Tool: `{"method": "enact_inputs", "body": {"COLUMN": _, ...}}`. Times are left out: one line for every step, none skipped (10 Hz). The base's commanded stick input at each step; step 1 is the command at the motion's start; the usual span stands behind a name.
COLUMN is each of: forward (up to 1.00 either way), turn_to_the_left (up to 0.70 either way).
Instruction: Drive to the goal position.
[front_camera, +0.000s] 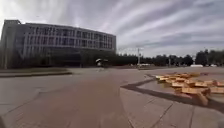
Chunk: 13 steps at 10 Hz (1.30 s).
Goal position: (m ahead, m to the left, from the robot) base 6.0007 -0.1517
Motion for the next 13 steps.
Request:
{"method": "enact_inputs", "body": {"forward": 0.85, "turn_to_the_left": 0.00}}
{"method": "enact_inputs", "body": {"forward": 0.85, "turn_to_the_left": 0.06}}
{"method": "enact_inputs", "body": {"forward": 0.85, "turn_to_the_left": 0.24}}
{"method": "enact_inputs", "body": {"forward": 0.85, "turn_to_the_left": 0.23}}
{"method": "enact_inputs", "body": {"forward": 0.85, "turn_to_the_left": 0.00}}
{"method": "enact_inputs", "body": {"forward": 0.85, "turn_to_the_left": 0.00}}
{"method": "enact_inputs", "body": {"forward": 0.85, "turn_to_the_left": 0.00}}
{"method": "enact_inputs", "body": {"forward": 0.85, "turn_to_the_left": 0.00}}
{"method": "enact_inputs", "body": {"forward": 0.85, "turn_to_the_left": 0.00}}
{"method": "enact_inputs", "body": {"forward": 0.85, "turn_to_the_left": 0.00}}
{"method": "enact_inputs", "body": {"forward": 0.85, "turn_to_the_left": 0.00}}
{"method": "enact_inputs", "body": {"forward": 0.85, "turn_to_the_left": 0.00}}
{"method": "enact_inputs", "body": {"forward": 0.85, "turn_to_the_left": 0.00}}
